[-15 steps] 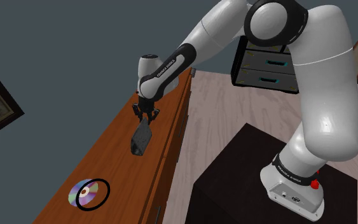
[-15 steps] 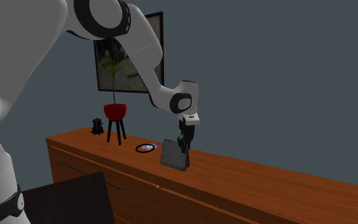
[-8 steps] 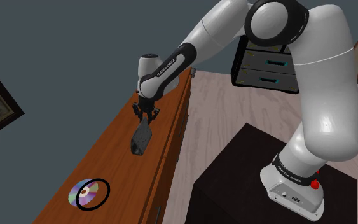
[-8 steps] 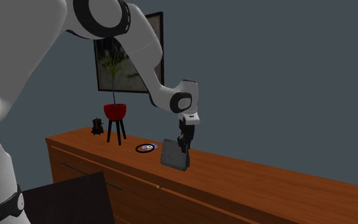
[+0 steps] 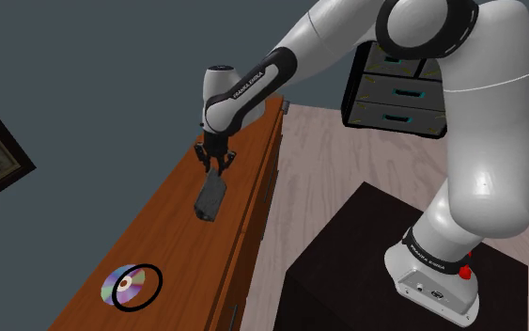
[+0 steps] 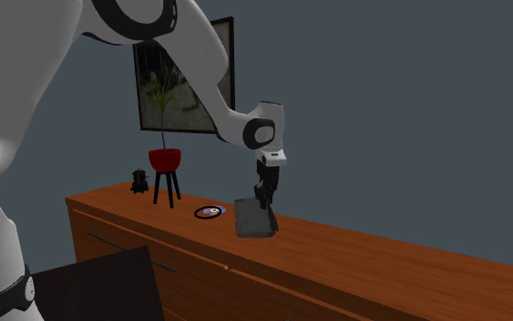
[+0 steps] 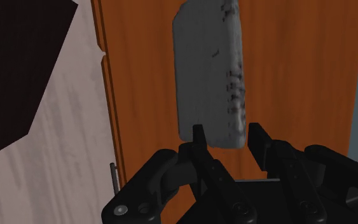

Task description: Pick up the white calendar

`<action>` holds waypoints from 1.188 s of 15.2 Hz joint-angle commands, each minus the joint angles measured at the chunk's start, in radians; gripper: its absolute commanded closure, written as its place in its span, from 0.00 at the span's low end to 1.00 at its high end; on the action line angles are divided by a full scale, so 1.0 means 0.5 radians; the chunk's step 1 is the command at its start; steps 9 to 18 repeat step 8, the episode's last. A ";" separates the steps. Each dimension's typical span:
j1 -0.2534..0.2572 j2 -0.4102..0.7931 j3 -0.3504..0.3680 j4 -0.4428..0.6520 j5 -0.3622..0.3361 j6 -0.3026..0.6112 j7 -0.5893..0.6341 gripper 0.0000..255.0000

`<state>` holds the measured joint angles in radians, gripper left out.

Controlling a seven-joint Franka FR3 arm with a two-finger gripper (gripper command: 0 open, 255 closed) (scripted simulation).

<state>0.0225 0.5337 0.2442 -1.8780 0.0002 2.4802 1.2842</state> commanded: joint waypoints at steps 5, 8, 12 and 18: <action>-0.013 -0.109 0.017 0.020 0.021 -0.126 0.001 1.00; -0.015 -0.129 0.020 0.024 0.025 -0.149 0.001 1.00; -0.015 -0.129 0.020 0.024 0.025 -0.149 0.001 1.00; -0.015 -0.129 0.020 0.024 0.025 -0.149 0.001 1.00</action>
